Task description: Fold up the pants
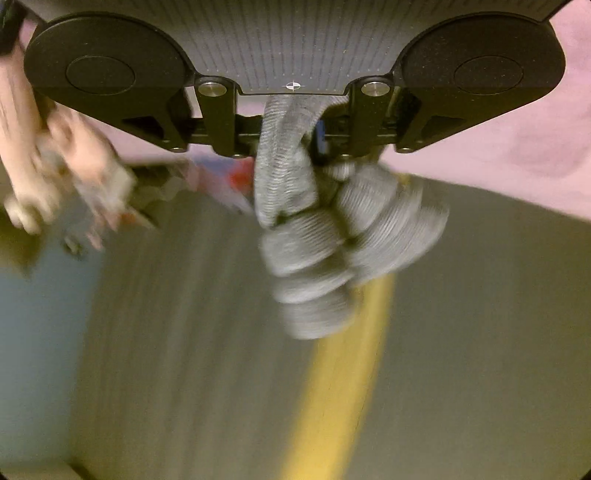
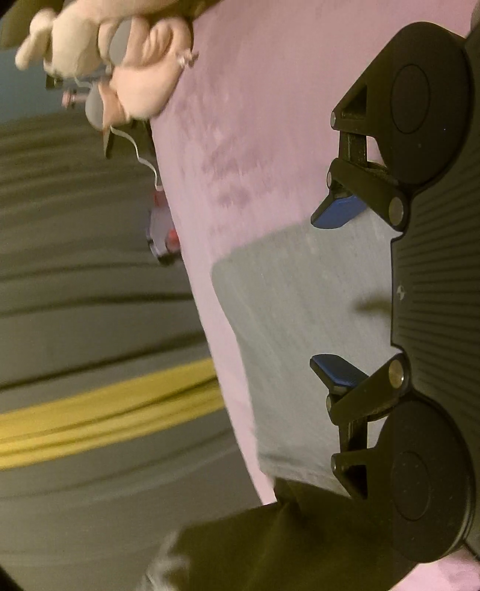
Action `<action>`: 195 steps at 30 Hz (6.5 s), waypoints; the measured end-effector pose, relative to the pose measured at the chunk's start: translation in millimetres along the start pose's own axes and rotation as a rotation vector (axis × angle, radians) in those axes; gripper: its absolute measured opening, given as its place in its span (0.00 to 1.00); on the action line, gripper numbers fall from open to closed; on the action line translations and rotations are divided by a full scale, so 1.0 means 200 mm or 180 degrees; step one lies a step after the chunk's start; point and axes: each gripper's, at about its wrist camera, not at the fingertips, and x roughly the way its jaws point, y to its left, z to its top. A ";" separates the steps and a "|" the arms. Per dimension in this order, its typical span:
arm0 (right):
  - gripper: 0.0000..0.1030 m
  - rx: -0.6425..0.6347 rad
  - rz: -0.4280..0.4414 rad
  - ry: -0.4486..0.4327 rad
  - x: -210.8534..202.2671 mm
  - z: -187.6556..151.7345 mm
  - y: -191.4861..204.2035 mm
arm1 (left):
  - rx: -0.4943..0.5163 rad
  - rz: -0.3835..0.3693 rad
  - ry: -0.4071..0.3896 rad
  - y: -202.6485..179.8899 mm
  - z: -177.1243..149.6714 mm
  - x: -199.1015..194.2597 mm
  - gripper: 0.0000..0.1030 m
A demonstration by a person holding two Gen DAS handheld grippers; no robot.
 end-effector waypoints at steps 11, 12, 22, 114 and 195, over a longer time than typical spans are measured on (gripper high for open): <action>0.77 0.0180 0.0276 0.0156 0.02 -0.06 -0.11 | 0.0072 0.0381 0.1372 0.03 -0.36 0.22 0.89; 0.77 0.0190 0.0350 0.0184 0.03 -0.06 -0.10 | -0.0020 0.0512 0.1298 0.09 -0.33 0.21 0.91; 0.77 0.1181 0.0839 0.0726 0.25 -0.03 -0.14 | -0.1805 0.1787 0.0703 0.78 -0.40 -0.04 0.92; 0.97 0.0761 0.0996 0.1183 0.74 0.17 -0.43 | -0.1154 -0.0159 0.1840 0.54 -0.54 0.61 0.93; 0.96 -0.0235 -0.0653 0.0003 0.38 0.05 -0.13 | -0.0357 0.1401 0.1297 0.30 -0.47 0.14 0.98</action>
